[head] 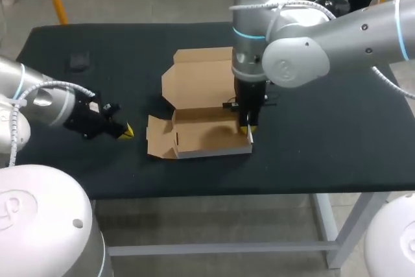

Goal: Assemble the packaging by folding the flat box into shape, placing the metal phone stand inside, and closing the box properly

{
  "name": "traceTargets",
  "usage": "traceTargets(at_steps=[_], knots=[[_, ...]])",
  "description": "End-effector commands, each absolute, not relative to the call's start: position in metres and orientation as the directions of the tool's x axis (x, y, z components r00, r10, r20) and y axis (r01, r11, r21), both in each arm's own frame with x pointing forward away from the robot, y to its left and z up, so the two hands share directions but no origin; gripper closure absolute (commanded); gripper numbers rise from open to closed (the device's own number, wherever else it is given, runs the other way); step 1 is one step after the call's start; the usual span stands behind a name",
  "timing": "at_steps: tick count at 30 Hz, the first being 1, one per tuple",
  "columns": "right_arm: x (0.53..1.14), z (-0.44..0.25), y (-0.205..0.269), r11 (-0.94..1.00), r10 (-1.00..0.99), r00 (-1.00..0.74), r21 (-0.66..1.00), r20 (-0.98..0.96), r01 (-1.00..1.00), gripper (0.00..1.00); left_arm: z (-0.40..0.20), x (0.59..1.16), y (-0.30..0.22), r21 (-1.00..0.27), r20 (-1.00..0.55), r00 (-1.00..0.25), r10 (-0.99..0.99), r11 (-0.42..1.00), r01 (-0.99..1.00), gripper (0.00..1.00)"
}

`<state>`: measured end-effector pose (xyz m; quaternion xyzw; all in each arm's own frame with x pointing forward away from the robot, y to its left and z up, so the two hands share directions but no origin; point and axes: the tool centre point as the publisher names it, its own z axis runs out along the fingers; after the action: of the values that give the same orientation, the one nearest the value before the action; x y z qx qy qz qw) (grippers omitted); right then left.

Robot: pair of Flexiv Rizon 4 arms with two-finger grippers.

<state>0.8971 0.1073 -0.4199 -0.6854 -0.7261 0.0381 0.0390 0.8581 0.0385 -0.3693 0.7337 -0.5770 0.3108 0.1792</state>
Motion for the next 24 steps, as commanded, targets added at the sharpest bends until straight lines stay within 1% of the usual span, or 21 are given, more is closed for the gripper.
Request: traceTargets(at_steps=[1, 12, 24], knots=[[0.898, -0.419, 0.108, 0.058, 0.998, -0.058, -0.114, 0.0, 0.992, 1.0, -0.385, 0.863, 0.038, -0.09, 0.745, 0.103, -0.66, -0.251, -0.964, 1.0], [0.898, -0.419, 0.108, 0.058, 0.998, -0.058, -0.114, 0.0, 0.992, 1.0, -0.395, 0.865, 0.029, -0.087, 0.777, 0.059, -0.626, -0.199, -0.976, 1.0], [0.898, -0.419, 0.108, 0.058, 0.998, -0.058, -0.114, 0.0, 0.992, 1.0, -0.405, 0.869, 0.017, -0.076, 0.789, 0.04, -0.612, -0.163, -0.984, 1.0]])
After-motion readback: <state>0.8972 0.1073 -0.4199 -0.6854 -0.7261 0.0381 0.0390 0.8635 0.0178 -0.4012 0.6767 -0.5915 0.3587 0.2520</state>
